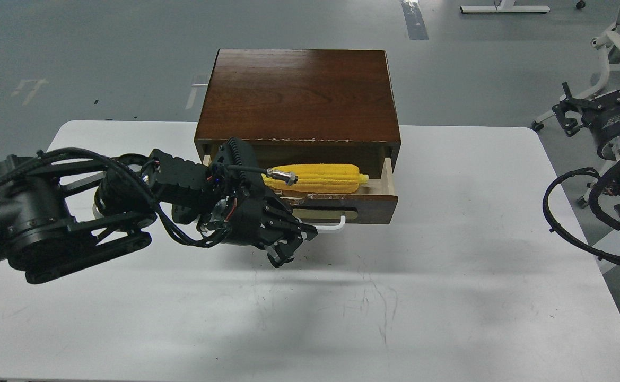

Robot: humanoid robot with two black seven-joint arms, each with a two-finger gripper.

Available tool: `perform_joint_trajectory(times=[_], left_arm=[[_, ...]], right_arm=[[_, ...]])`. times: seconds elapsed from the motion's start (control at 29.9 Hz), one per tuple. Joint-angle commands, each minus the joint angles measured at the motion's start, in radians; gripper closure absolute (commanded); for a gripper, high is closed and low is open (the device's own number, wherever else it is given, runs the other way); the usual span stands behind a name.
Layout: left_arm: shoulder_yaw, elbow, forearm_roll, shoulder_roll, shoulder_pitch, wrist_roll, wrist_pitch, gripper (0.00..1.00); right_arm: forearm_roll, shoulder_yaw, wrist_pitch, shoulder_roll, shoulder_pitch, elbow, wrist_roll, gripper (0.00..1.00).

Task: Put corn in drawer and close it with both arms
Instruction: 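Push the drawer front with the left gripper away from the robot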

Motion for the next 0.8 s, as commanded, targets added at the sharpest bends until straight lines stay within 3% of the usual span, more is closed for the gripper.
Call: perform_joint_trajectory(times=[0.0, 0.77], left_arm=[[0.001, 0.002, 0.003, 0.001, -0.001, 0.002, 0.0, 1.0], [-0.002, 0.045, 0.032, 0.01, -0.001, 0.002, 0.0, 1.0]], right_arm=[[0.0, 0.001, 0.0, 0.003, 0.0, 0.0, 0.0, 0.0], [-0.001, -0.002, 0.0, 0.001, 0.006, 0.002, 0.0, 0.0]])
